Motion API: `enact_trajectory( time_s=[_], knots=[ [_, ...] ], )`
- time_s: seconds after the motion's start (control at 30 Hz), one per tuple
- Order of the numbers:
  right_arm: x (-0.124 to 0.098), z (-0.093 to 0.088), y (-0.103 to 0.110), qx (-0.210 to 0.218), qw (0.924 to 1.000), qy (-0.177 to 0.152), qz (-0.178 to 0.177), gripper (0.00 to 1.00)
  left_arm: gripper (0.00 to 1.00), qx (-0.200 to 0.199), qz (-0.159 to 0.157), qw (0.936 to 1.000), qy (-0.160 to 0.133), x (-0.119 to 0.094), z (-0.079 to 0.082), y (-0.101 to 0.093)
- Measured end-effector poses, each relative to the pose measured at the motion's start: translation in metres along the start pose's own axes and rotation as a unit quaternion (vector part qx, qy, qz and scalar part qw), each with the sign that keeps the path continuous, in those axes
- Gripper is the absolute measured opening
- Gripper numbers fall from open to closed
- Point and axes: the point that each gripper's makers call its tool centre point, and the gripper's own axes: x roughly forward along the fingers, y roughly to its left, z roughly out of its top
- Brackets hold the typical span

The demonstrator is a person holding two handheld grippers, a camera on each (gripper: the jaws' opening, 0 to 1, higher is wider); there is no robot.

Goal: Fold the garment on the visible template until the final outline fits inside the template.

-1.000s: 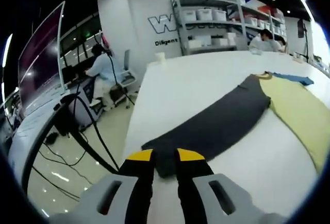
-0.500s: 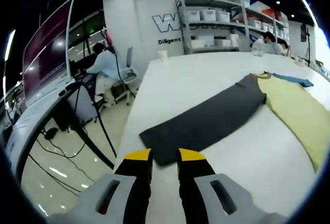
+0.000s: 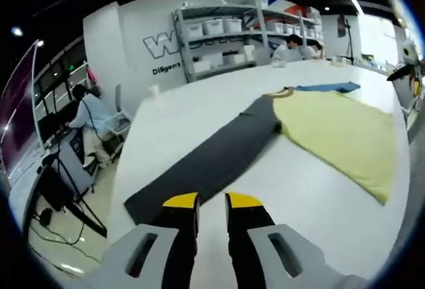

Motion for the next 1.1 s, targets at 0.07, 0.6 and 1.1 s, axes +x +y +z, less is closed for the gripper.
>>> enact_trajectory(
  time_s=[0.07,0.6,1.1],
  knots=[
    [0.001,-0.001,0.0,0.0,1.0,0.0,0.001,0.98,0.14,0.001,-0.009,1.0,0.0,0.0,-0.001,-0.006],
    [0.009,-0.021,-0.007,0.018,0.9998,0.007,-0.001,0.99,0.27,0.002,-0.104,0.9944,-0.018,-0.009,0.013,-0.058],
    [0.021,-0.04,-0.009,0.031,0.9989,0.033,0.005,0.92,0.7,0.03,-0.205,0.9782,0.004,-0.017,0.007,-0.116]
  ],
)
